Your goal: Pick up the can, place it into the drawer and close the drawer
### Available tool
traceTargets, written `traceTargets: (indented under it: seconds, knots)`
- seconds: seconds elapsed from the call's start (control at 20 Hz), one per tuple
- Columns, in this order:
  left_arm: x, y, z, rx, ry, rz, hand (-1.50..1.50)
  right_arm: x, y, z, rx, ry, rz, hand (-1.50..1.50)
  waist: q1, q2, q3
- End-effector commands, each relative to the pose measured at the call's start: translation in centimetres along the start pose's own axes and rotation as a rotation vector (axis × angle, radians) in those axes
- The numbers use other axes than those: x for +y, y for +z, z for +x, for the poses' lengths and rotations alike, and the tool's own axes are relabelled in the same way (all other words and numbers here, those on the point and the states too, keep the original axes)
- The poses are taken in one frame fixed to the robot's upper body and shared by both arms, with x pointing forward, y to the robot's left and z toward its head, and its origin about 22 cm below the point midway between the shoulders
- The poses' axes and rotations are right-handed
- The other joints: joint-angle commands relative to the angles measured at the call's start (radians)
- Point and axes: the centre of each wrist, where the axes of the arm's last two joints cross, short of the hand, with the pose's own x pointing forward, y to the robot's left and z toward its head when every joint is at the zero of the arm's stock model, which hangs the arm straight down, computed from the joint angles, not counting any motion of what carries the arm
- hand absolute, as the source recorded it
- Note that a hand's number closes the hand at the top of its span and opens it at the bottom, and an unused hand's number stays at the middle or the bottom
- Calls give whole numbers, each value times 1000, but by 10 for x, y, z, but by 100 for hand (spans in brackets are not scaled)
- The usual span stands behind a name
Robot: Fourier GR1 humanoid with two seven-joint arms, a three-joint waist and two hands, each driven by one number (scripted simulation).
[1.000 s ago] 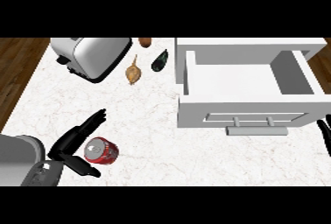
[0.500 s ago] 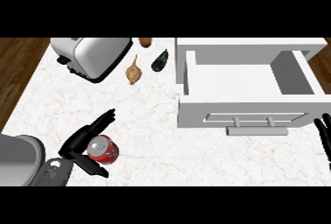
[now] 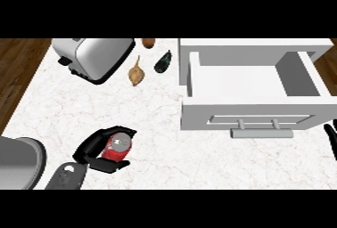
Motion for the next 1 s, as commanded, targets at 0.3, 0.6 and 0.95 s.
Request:
traceTargets:
  seconds: [0.3, 0.6, 0.95]
  knots:
    - [-9, 10, 18, -57, 89, -94, 150, 2, 5, 6, -3, 14, -11, -150, 3, -1, 0]
    - [10, -1, 31, -101, 121, 308, 150, 1, 3, 3, -7, -15, -34, -150, 15, -1, 1]
    - [15, -8, 44, -135, 94, 757, 150, -1, 17, -14, -10, -22, -31, -150, 2, -2, 2]
